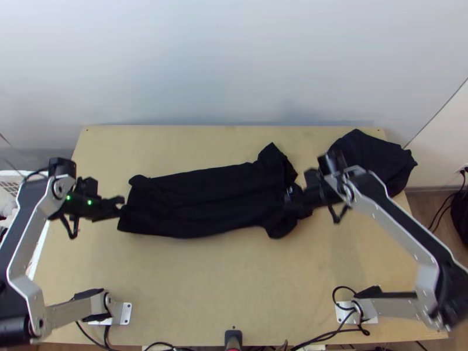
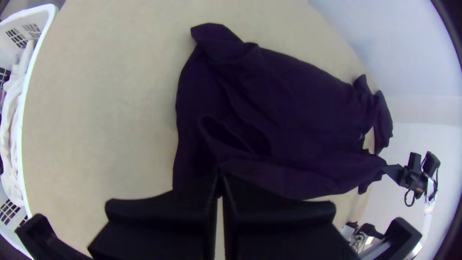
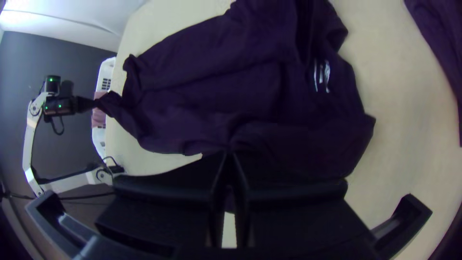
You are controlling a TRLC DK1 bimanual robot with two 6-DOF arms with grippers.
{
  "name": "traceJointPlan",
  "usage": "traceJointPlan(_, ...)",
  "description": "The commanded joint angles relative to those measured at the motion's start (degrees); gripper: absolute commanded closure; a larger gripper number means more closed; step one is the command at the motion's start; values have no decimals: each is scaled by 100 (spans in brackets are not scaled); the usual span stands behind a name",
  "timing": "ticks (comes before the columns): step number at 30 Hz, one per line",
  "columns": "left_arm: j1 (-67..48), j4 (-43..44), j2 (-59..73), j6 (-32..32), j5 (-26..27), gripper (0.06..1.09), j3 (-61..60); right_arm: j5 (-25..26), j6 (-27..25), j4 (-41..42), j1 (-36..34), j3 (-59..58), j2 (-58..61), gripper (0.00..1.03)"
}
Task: Fold the t-shirt
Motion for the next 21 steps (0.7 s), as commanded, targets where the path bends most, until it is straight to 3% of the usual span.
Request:
traceJointPlan(1, 46, 231, 967, -526, 137, 104, 1041, -5, 126, 84, -328, 1495, 1397, 100)
traceJointPlan(10, 230, 969, 2109, -1070, 23, 104, 1876, -5, 354, 93, -460, 2936, 2715, 100)
traceJointPlan(21, -7, 2358, 2707, -1325, -47, 104, 1955, 4, 662, 322, -645, 3604, 3532, 100)
